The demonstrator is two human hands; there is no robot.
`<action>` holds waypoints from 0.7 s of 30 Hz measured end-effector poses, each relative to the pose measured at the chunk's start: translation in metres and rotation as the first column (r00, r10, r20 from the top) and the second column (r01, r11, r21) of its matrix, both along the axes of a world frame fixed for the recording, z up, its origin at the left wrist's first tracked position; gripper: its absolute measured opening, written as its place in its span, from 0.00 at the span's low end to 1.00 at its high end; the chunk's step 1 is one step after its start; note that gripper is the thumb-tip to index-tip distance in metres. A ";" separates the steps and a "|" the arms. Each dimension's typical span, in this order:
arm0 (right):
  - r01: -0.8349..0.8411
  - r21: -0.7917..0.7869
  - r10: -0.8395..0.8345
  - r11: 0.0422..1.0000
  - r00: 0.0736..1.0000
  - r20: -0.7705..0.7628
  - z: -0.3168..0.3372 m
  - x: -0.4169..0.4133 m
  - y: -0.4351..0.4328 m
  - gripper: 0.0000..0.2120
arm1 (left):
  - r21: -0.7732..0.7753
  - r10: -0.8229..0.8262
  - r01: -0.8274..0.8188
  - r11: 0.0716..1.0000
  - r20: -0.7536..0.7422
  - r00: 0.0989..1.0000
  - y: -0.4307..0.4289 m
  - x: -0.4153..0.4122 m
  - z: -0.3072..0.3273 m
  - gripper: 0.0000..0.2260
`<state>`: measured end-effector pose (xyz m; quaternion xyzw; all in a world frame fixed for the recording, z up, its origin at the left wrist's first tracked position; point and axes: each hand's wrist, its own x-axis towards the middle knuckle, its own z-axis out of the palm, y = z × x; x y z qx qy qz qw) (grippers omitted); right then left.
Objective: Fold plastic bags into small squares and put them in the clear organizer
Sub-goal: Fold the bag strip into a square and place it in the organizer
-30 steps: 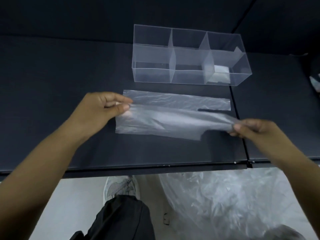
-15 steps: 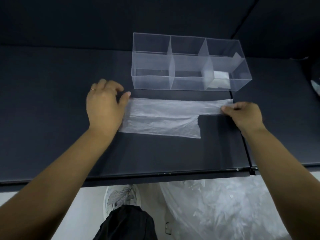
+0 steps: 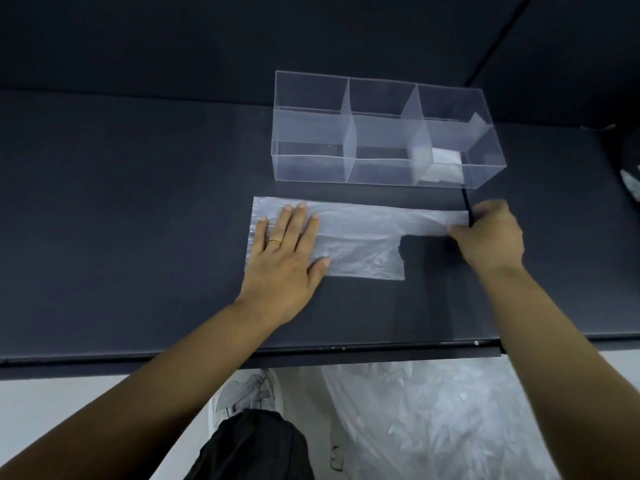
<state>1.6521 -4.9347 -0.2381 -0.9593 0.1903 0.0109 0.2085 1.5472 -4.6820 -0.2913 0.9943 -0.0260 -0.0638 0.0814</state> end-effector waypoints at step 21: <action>-0.556 -0.186 0.568 0.810 0.823 0.016 -0.033 -0.049 0.015 0.29 | 0.021 0.044 -0.044 0.999 0.007 0.999 0.039 -0.008 0.014 0.39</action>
